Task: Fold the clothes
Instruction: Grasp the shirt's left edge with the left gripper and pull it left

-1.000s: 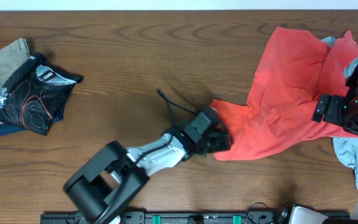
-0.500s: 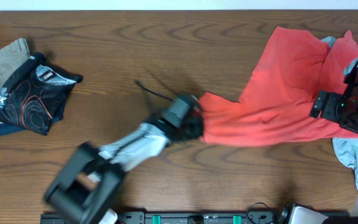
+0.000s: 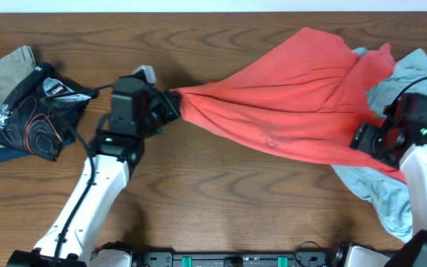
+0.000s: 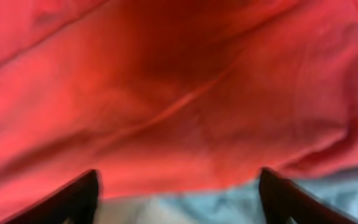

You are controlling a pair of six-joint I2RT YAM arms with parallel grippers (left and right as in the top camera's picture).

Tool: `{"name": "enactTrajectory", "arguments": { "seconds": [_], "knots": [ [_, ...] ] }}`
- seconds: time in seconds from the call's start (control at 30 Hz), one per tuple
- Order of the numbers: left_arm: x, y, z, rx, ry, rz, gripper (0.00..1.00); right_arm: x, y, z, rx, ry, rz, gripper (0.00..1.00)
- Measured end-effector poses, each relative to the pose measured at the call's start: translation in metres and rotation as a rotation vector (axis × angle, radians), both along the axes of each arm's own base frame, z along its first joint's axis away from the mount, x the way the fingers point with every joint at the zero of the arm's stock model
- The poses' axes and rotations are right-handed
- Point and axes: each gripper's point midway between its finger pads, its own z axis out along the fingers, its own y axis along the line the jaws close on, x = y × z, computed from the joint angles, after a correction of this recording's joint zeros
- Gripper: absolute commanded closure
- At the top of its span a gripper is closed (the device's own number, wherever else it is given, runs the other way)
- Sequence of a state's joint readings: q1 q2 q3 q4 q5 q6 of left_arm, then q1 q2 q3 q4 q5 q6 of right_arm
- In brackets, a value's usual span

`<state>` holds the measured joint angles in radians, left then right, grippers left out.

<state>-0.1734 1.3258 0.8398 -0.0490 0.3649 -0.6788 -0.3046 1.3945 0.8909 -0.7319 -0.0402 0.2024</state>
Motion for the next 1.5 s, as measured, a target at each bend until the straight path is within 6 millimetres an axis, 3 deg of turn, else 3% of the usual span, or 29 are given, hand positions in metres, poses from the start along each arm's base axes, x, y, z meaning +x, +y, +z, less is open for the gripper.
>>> {"name": "enactTrajectory", "arguments": {
  "seconds": [0.07,0.2,0.23,0.3,0.33,0.43,0.53,0.6,0.77,0.87,0.93,1.1,1.4,1.5],
  "knots": [
    [0.003,0.009,0.0,0.001,0.0,0.023,0.93,-0.003,0.003,-0.015,0.02,-0.009,-0.036,0.64],
    [0.004,0.014,0.0,0.002,0.0,0.038,0.94,-0.015,0.014,-0.041,0.078,0.0,-0.055,0.66],
    [0.004,0.014,0.0,0.002,0.0,0.038,0.93,-0.019,0.018,-0.047,0.094,0.004,-0.056,0.59],
    [0.004,0.014,-0.001,0.003,0.002,0.039,0.93,-0.027,0.024,-0.059,0.121,0.014,-0.064,0.31],
    [0.004,0.014,-0.001,0.003,0.003,0.039,0.94,-0.031,0.026,-0.063,0.128,0.02,-0.062,0.25],
    [0.002,0.014,-0.003,0.005,0.012,0.039,0.94,-0.036,0.03,-0.071,0.14,0.017,-0.061,0.15],
    [0.0,0.015,-0.006,0.007,0.028,0.039,0.93,-0.034,0.028,-0.07,0.131,0.007,-0.062,0.14],
    [-0.001,0.015,-0.007,0.009,0.037,0.039,0.93,-0.032,0.027,-0.07,0.125,-0.002,-0.062,0.17],
    [-0.004,0.016,-0.012,0.018,0.057,0.035,0.94,-0.025,0.022,-0.068,0.099,-0.035,-0.069,0.4],
    [-0.004,0.019,-0.013,0.041,0.055,0.038,0.94,-0.021,0.018,-0.067,0.081,-0.054,-0.075,0.76],
    [-0.002,0.027,-0.015,0.06,0.053,0.063,0.94,-0.023,0.01,-0.067,0.041,-0.045,-0.096,0.89],
    [0.008,0.06,-0.014,0.116,0.032,0.172,0.94,-0.033,-0.014,-0.068,-0.078,-0.007,-0.199,0.91],
    [0.016,0.166,-0.007,0.167,0.004,0.473,0.94,-0.056,-0.063,-0.063,-0.211,0.023,-0.415,0.89],
    [0.015,0.188,-0.005,0.171,-0.006,0.532,0.94,-0.064,-0.074,-0.063,-0.214,0.03,-0.474,0.89]
  ]
}}
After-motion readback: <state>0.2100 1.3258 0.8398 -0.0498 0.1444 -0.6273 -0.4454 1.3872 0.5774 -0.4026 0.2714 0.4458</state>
